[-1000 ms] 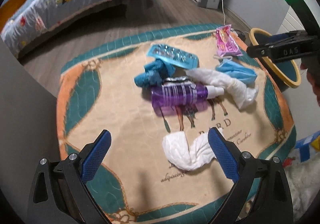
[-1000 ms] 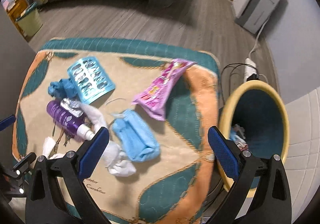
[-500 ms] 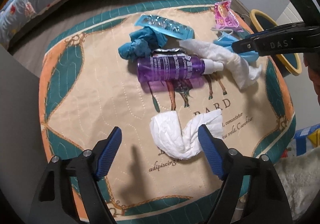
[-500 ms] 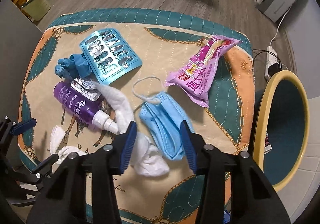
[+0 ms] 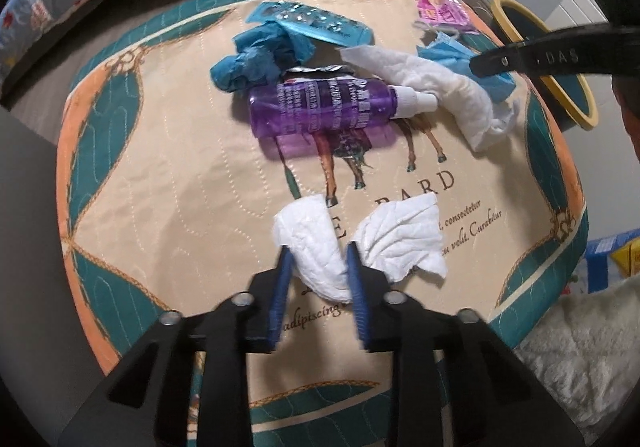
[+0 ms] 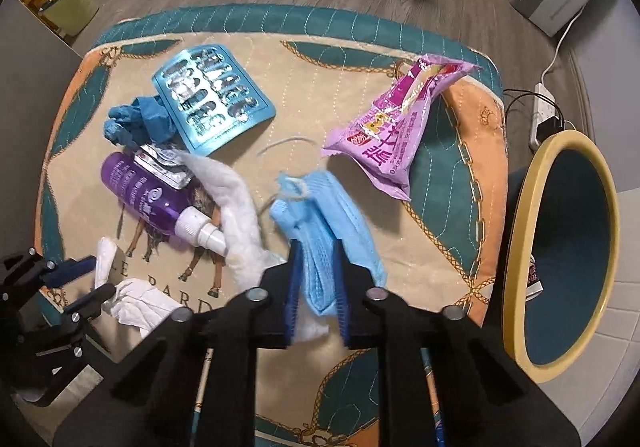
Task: Collect trash
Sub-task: 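Grasp the white tissue with the left tool while the right tool grasps the blue mask, then carry the tissue and blue mask over the bin with both tools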
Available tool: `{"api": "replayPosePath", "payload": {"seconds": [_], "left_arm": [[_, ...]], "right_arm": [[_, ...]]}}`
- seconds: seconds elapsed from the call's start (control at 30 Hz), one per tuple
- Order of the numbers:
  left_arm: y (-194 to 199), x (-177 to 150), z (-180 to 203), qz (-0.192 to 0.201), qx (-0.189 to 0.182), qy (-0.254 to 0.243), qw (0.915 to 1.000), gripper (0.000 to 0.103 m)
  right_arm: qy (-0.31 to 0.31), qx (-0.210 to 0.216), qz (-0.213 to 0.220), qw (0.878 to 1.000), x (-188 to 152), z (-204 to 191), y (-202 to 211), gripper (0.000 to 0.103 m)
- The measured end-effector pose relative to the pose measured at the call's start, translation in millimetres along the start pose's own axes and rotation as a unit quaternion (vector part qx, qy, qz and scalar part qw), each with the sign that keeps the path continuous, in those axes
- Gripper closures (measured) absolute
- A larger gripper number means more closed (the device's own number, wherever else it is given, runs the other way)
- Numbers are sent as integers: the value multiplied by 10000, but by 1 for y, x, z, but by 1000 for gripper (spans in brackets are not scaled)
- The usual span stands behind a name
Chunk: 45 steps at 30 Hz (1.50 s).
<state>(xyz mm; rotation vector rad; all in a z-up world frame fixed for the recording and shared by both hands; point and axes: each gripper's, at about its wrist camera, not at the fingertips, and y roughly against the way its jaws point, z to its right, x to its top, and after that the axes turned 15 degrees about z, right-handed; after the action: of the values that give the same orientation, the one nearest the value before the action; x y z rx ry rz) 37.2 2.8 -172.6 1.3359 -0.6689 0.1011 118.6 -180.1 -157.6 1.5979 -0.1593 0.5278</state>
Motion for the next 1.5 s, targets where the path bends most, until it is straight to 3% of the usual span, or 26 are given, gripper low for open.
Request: {"api": "replayPosePath", "payload": {"seconds": [0.17, 0.43, 0.77, 1.5], "left_arm": [[10, 7, 5, 237, 72, -154, 9996, 88], [44, 28, 7, 887, 113, -124, 9959, 89], [78, 64, 12, 1685, 263, -173, 9852, 89], [93, 106, 59, 2232, 182, -354, 9740, 89]], "right_arm": [[-26, 54, 101, 9999, 3, 2, 9, 97], [-201, 295, 563, 9978, 15, 3, 42, 97], [-611, 453, 1252, 9892, 28, 16, 90, 97], [-860, 469, 1970, 9755, 19, 67, 139, 97]]}}
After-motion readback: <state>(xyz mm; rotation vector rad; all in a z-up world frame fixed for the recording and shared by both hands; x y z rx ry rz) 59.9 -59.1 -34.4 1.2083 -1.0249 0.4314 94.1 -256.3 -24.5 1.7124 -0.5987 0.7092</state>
